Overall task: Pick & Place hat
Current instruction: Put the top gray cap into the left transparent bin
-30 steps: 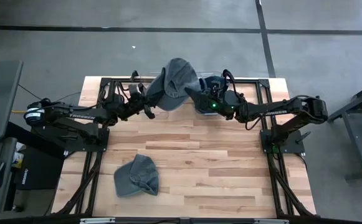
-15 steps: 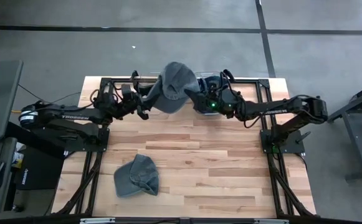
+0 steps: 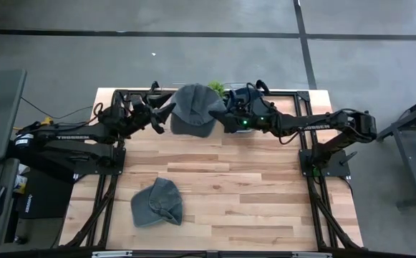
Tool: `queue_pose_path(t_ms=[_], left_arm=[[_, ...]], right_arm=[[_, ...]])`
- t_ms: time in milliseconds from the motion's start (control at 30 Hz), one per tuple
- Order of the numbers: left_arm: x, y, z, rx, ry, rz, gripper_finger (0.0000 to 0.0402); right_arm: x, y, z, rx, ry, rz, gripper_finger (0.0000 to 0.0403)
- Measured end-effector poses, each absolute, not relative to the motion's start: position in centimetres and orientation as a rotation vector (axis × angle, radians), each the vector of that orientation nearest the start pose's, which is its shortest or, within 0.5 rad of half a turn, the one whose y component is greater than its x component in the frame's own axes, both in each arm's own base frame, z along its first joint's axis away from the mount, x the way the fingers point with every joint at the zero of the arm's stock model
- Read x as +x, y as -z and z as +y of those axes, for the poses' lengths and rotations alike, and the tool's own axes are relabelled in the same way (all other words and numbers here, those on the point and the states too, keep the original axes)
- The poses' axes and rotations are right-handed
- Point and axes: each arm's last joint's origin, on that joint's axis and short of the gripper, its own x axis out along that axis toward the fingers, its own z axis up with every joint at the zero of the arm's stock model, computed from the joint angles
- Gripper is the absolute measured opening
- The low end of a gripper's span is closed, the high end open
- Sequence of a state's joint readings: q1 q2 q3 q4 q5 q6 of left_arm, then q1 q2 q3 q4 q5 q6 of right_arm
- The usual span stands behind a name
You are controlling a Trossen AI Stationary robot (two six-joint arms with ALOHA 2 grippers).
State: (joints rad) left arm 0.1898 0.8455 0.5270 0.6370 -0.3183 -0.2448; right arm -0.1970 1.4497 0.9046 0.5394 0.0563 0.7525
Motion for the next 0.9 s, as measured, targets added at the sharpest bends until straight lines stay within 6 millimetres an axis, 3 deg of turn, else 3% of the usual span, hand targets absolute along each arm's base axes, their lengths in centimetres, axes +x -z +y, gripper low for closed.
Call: queue_pose_path(t_ms=[133,400,600,900], left_arm=[[17.9,-31.0,4.4,-0.305,-0.457,-0.368,0.0230],[18.1,-30.3,4.3,-0.412,-0.427,-0.308,0.0230],[18.1,-30.4,4.3,-0.420,-0.407,-0.315,0.0230],[18.2,-30.2,4.2,-0.389,-0.386,-0.279,0.0230]], right_arm=[[32.2,-29.5,-6.6,0.695,0.266,0.009,0.0006],[32.7,-35.3,-7.1,0.454,0.335,0.151,0.0006],[31.8,-38.3,-7.8,0.318,0.446,0.247,0.0006],[31.4,-40.3,-8.5,0.292,0.456,0.202,0.0006]])
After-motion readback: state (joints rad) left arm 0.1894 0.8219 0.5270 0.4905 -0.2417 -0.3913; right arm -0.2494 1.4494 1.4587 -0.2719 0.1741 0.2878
